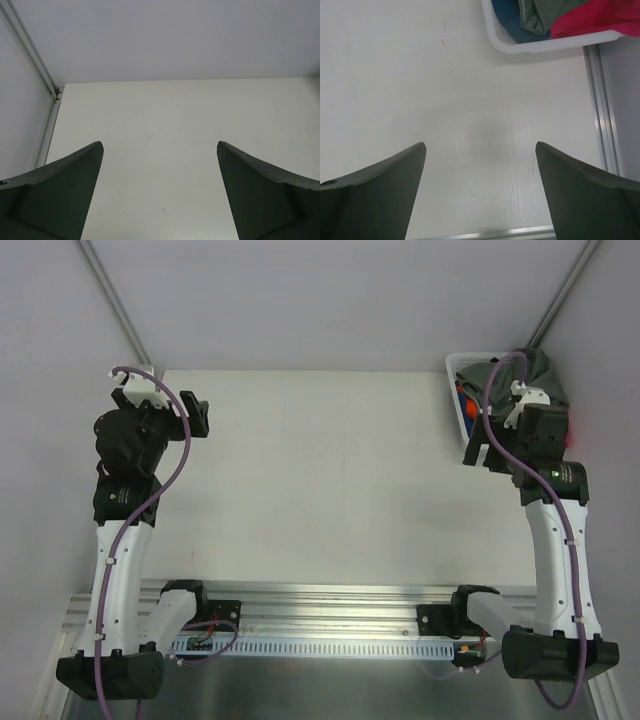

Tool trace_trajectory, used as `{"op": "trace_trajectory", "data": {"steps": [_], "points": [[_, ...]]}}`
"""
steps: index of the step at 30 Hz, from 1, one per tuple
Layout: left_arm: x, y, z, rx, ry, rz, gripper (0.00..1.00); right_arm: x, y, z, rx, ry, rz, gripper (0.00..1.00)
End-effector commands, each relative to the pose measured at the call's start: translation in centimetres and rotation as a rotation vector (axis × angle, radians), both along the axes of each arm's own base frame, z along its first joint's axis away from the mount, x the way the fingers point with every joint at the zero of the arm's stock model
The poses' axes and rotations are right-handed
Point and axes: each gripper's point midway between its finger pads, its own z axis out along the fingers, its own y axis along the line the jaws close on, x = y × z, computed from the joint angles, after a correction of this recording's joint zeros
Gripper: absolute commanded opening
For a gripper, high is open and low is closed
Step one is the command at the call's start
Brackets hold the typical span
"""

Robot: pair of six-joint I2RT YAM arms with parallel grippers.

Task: Fold and stack the t-shirts
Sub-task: Grab the tshirt from the pile

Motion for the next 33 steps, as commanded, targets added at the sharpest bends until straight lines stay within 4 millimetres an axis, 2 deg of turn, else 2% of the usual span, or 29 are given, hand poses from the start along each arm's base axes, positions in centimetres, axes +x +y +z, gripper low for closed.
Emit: {"op": "trace_trajectory", "data": {"steps": [1,5,7,11,13,15,17,18,20,21,22,24,27,28,29,31,32,33], "points": [[-0.1,-0.7,0.6,-0.034,-0.01,-0.026,0.99,-0.6,0.3,1.0,0.008,-0.058,0.011,0.97],[0.2,-0.5,0.1,-0.03,0.005,-0.019,0.99,-1.6,-0.3,0.2,0.219,-0.001,-0.149,0.97],[0.5,-0.4,-0.1,-0.04,0.013,-0.011,0.99,-1.4,0.5,-0.6,0.39,0.06,-0.194,0.97],[0.6,-1.3,-0.1,-0.07,0.023,-0.068,0.99,-0.9,2.4,-1.9,0.777,0.124,-0.064,0.97],[0.6,-1.9,-0.1,-0.072,0.027,-0.101,0.99,-0.4,2.4,-2.4,0.922,0.147,-0.087,0.97],[0.5,-2.2,0.1,-0.087,0.027,-0.116,0.99,0.3,0.9,-1.9,0.875,0.09,-0.091,0.97],[0.1,-3.2,0.0,-0.096,0.031,-0.175,0.99,0.4,0.2,-1.8,0.724,0.076,-0.026,0.97],[-0.1,-3.6,-0.2,-0.1,0.036,-0.198,0.99,0.7,-0.4,-0.2,0.642,0.038,0.0,0.97],[-0.5,-4.7,-1.5,-0.13,0.071,-0.253,0.99,0.7,-2.1,-0.5,0.501,0.057,0.002,0.98],[-0.6,-4.9,-2.0,-0.137,0.085,-0.268,0.99,0.9,-2.7,-0.1,0.459,0.048,0.004,0.97],[-0.5,-5.1,-3.5,-0.151,0.12,-0.274,0.99,1.0,-3.5,-0.4,0.421,0.061,-0.018,0.96],[-0.3,-5.2,-5.2,-0.176,0.166,-0.273,0.99,1.5,-4.4,-0.9,0.372,0.069,-0.01,0.96],[0.2,-5.1,-8.0,-0.203,0.237,-0.252,0.99,2.9,-6.1,-1.3,0.305,0.06,-0.026,0.95],[0.2,-5.1,-8.8,-0.213,0.26,-0.249,0.99,3.4,-6.8,-1.4,0.282,0.058,-0.034,0.91],[0.3,-5.1,-9.3,-0.215,0.275,-0.253,0.99,4.0,-7.4,-0.6,0.261,0.04,-0.036,0.89],[0.7,-5.7,-10.3,-0.232,0.315,-0.282,0.99,5.2,-8.1,-0.9,0.244,0.057,-0.018,0.85],[0.7,-6.2,-10.5,-0.236,0.329,-0.307,0.99,5.9,-8.4,0.2,0.227,0.032,-0.005,0.84],[1.2,-6.8,-10.8,-0.237,0.351,-0.33,0.99,6.7,-8.9,-0.3,0.227,0.043,-0.005,0.83]]}}
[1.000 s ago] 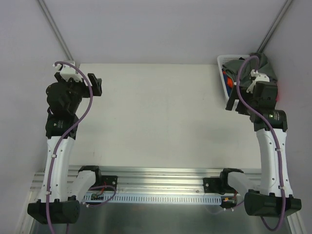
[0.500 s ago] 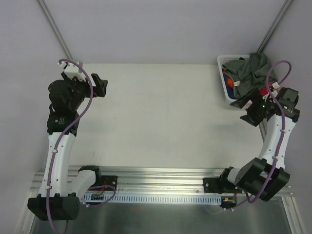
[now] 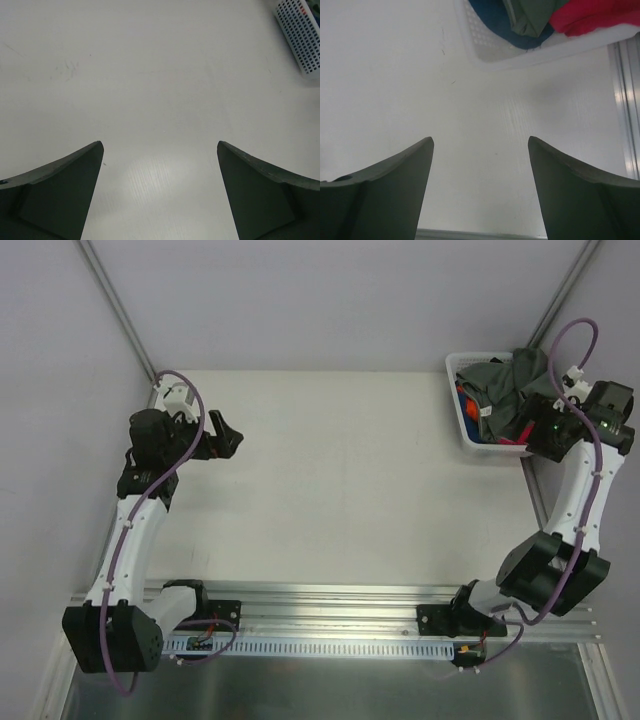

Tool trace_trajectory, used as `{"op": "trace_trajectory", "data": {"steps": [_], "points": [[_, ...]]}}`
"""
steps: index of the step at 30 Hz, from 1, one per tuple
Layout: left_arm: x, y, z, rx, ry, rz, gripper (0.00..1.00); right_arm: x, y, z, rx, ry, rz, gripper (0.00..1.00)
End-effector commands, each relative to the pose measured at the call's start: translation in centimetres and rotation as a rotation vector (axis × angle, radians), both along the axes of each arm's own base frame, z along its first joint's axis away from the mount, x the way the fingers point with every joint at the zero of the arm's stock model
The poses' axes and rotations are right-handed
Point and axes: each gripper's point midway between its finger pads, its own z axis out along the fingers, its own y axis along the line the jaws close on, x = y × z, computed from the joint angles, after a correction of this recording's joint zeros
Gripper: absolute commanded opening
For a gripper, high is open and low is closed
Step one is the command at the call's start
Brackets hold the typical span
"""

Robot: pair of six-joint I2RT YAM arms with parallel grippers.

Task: Fold and stack the t-shirts
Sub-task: Grab the tshirt from the pile

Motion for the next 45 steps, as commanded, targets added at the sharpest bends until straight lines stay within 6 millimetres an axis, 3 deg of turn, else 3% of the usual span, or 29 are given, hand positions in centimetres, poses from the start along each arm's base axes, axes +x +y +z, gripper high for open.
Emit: {"op": "trace_trajectory", "data": {"steps": [1,2,3,5,6,7,8,9,10,11,12,15,19,22,26,30,35,37,45], "points": [[0.7,-1.8,0.3,-0.039,0.022,-0.083,0.99,2.7,-2.2,2.3,-0.116,-0.076,0.034,0.8],[1.3,-2.4,-0.6,-0.039,0.056,-0.1,0.99,3.5,-2.3,3.0,-0.125,-0.098,0.04,0.78],[1.8,-3.1,0.1,-0.03,0.042,-0.12,0.99,4.1,-2.4,3.2,-0.128,-0.109,0.045,0.77],[3.3,-3.1,-0.1,0.004,0.05,-0.079,0.99,5.7,-2.5,2.6,-0.112,-0.105,0.06,0.76],[4.4,-4.0,0.0,0.037,0.053,-0.107,0.99,6.5,-2.3,2.5,-0.106,-0.113,0.077,0.76],[5.7,-4.1,-1.7,0.139,0.063,-0.154,0.99,7.8,-1.6,1.7,-0.107,-0.12,0.13,0.76],[6.2,-4.6,-1.8,0.196,0.051,-0.209,0.99,8.5,-1.3,1.1,-0.119,-0.119,0.156,0.76],[6.8,-4.8,-0.5,0.297,0.004,-0.294,0.99,9.7,-1.1,0.6,-0.148,-0.137,0.184,0.77],[7.5,-5.0,-0.5,0.326,-0.001,-0.328,0.99,10.6,0.3,-0.1,-0.161,-0.141,0.241,0.78],[8.4,-4.7,-0.4,0.352,0.0,-0.326,0.99,11.7,0.8,-1.8,-0.156,-0.119,0.27,0.79],[10.1,-4.6,0.2,0.368,-0.015,-0.318,0.99,12.8,1.2,-1.8,-0.174,-0.13,0.287,0.79],[12.7,-4.6,1.2,0.375,-0.027,-0.286,0.99,15.0,3.0,-5.0,-0.157,-0.062,0.328,0.79],[12.8,-5.8,0.4,0.417,-0.008,-0.306,0.99,17.5,3.6,-5.7,-0.197,-0.077,0.323,0.75],[12.0,-6.2,-1.3,0.437,0.04,-0.316,0.99,19.1,2.3,-5.7,-0.289,-0.091,0.29,0.74],[11.0,-7.1,-4.2,0.458,0.105,-0.337,0.99,21.0,0.1,-3.9,-0.394,-0.132,0.239,0.74],[10.7,-8.7,-5.3,0.471,0.129,-0.348,0.99,22.0,-2.6,-2.2,-0.433,-0.167,0.148,0.74],[10.5,-10.8,-6.6,0.478,0.15,-0.384,0.99,23.1,-4.5,-3.8,-0.523,-0.15,0.124,0.73],[10.4,-11.5,-6.9,0.483,0.16,-0.386,0.99,23.8,-5.9,-3.6,-0.584,-0.163,0.084,0.73],[10.8,-13.1,-6.2,0.496,0.135,-0.389,0.99,24.3,-10.3,-5.4,-0.706,-0.092,-0.029,0.74]]}}
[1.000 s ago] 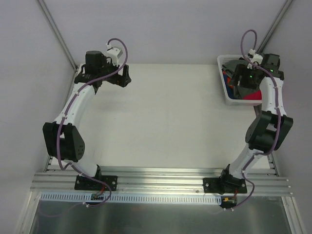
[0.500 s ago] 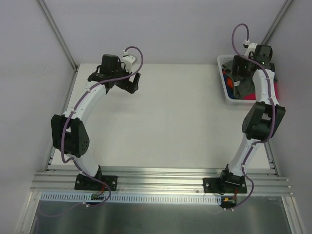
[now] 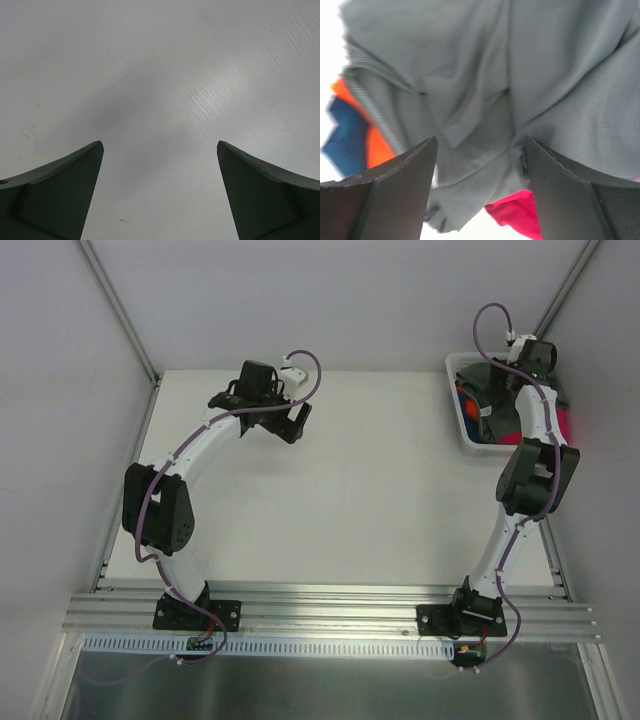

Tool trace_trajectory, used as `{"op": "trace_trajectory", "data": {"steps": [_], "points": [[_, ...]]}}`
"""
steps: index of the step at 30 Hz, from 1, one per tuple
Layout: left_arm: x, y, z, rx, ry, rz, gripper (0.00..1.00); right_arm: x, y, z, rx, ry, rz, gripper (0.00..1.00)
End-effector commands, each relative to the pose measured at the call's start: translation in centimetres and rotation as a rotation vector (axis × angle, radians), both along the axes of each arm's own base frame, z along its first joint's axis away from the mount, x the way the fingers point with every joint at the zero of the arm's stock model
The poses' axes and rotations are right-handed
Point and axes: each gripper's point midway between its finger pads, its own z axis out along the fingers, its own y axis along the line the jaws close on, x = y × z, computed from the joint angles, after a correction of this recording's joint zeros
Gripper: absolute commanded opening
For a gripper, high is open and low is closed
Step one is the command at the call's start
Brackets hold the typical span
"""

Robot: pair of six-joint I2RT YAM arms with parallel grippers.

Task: Fold and stack the t-shirts
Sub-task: Grab the tshirt from the pile

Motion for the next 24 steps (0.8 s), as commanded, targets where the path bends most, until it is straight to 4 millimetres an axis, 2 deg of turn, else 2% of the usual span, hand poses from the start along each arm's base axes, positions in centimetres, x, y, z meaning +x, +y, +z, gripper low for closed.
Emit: {"op": "trace_trajectory", "data": {"steps": [1,5,10,12,13,15,17,19,21,23,24], "points": [[0.9,-0.3,2.3,-0.004,-0.06,0.019,0.99,0.5,-3.2,2.8,-0.118,-0.066,-0.08,0.73],[0.3,-0.4,1.4,0.003,-0.04,0.013,0.99,0.1,-4.5,3.5,-0.177,-0.075,-0.136,0.73],[-0.1,-1.0,1.1,-0.012,-0.025,-0.003,0.99,-1.0,-6.2,6.3,-0.283,-0.11,-0.207,0.7],[-0.1,-1.1,1.0,-0.018,-0.017,0.0,0.99,-1.4,-6.6,6.8,-0.312,-0.111,-0.224,0.64],[0.0,-1.3,1.0,-0.024,-0.014,-0.002,0.99,-1.4,-6.7,7.1,-0.327,-0.112,-0.224,0.6],[-0.1,-1.6,1.1,-0.035,-0.01,-0.01,0.99,-1.6,-6.8,6.9,-0.338,-0.101,-0.221,0.38],[0.2,-1.8,1.4,-0.046,-0.014,-0.01,0.99,-1.7,-6.8,6.5,-0.342,-0.089,-0.216,0.01],[0.3,-1.9,1.4,-0.051,-0.013,-0.01,0.99,-2.1,-6.6,6.1,-0.344,-0.077,-0.218,0.01],[0.1,-1.9,1.3,-0.057,-0.007,-0.008,0.99,-2.5,-5.3,7.5,-0.319,-0.097,-0.197,0.01],[-0.4,-1.9,1.0,-0.062,0.008,-0.01,0.99,-2.8,-3.3,8.3,-0.281,-0.106,-0.148,0.01],[-0.7,-2.0,0.8,-0.069,0.016,-0.02,0.99,-2.9,-1.4,10.5,-0.277,-0.147,-0.115,0.01]]}}
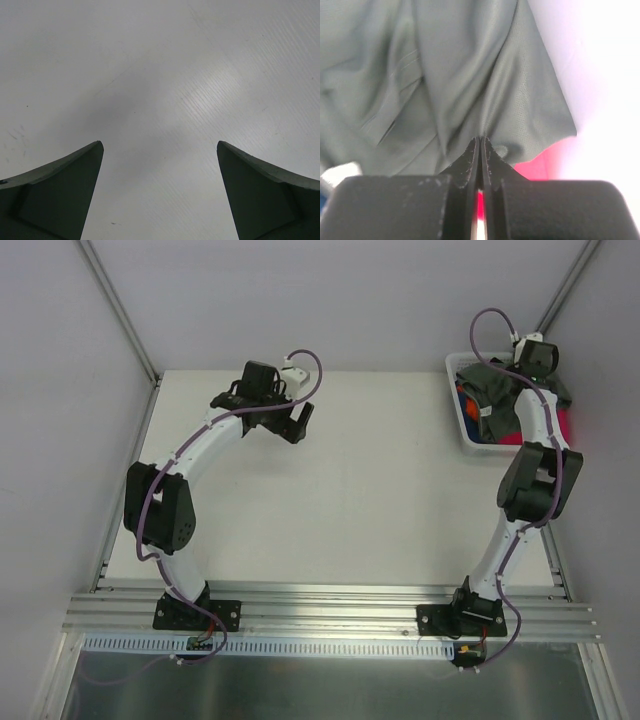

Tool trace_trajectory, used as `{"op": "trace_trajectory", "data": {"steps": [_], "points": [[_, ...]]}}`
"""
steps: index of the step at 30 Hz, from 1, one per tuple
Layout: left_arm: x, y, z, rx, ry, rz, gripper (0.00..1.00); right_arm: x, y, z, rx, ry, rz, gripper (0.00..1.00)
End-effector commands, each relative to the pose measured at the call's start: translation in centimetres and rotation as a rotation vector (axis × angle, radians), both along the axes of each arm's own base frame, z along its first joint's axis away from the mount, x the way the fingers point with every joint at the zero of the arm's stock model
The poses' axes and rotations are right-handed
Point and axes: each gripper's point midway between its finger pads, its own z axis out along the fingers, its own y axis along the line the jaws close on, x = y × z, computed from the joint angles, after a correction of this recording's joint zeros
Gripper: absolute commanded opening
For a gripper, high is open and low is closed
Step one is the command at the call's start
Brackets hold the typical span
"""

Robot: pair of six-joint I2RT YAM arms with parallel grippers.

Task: Fold and stack the t-shirts
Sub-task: Grab the tshirt from the pile

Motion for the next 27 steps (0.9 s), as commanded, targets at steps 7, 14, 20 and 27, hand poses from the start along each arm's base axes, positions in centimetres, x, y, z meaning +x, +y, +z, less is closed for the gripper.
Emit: {"op": "trace_trajectory", "data": {"steps": [7,14,20,27], "points": [[-1.5,0.6,0.6,-0.044,-0.012,0.066,0.99,-2.7,15.7,17.8,0.033,-0.297,0.364,0.01],[0.1,7.3,3.7,-0.139,-0.117,0.394,0.99,-8.0,33.6,21.6,0.245,-0.276,0.857,0.0],[-0.3,15.9,7.3,-0.217,-0.201,0.674,0.99,-13.4,43.0,27.4,0.409,-0.369,1.138,0.01],[-1.5,19.6,8.5,-0.231,-0.271,0.779,0.99,-16.8,46.4,30.0,0.451,-0.418,1.251,0.01]]}}
